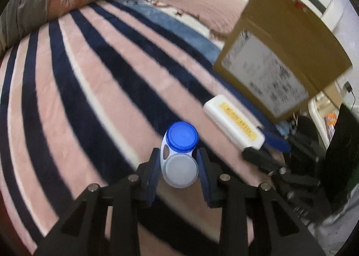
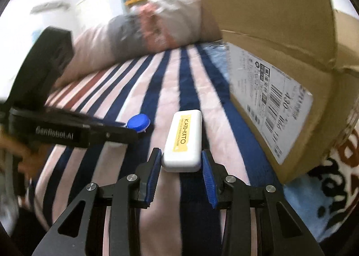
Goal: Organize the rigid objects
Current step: 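Grasp the white KATO-KATO tube with the right gripper while the left gripper grasps the blue-capped lens case, then lower the KATO-KATO tube and lens case into the box and open both grippers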
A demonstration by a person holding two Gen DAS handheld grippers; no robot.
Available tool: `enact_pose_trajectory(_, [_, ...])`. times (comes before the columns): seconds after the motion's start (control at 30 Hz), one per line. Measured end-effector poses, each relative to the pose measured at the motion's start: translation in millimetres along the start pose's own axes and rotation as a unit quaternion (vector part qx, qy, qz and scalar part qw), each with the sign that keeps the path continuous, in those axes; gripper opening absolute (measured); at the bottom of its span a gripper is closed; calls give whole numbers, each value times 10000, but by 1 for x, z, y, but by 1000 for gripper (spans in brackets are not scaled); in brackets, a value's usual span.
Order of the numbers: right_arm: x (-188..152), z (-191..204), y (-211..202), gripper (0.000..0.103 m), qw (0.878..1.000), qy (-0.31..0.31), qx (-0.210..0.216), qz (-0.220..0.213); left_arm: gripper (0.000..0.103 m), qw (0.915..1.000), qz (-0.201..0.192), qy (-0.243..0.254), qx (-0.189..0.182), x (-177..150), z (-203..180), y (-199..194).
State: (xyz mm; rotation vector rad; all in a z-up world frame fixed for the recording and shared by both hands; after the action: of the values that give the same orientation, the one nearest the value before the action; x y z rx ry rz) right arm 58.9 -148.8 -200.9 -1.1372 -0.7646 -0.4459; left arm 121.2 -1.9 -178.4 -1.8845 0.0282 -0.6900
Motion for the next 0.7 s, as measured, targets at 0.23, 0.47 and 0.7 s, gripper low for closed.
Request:
enact_pose_trajectory(0.23, [-11,4,-3,35,9982,-508,-57,312,55,9997,-114,-212,-14,-11,-5,-2])
enact_pose_trajectory(0.47, [-1,7,20,34,9973,-590,-295,326,29,9966,-184,185,783,-9,-15,8])
enact_pose_trajectory(0.7, [13,23,4,31,9962,-863,-20,80,29,9953,-508,38,818,-7,-12,-24])
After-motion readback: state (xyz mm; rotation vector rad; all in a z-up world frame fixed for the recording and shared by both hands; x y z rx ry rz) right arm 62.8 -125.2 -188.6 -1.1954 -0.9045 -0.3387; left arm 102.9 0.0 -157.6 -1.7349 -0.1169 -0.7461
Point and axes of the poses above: each gripper's, at about its wrist camera, not at the fingertips, and y roughly the way its jaws point, z to its left, x to its top, the point moved 4 cm from there along y, roughly the way its jaws point, and after that the axes turned 2 degrees about y, right-handed, at the moved point
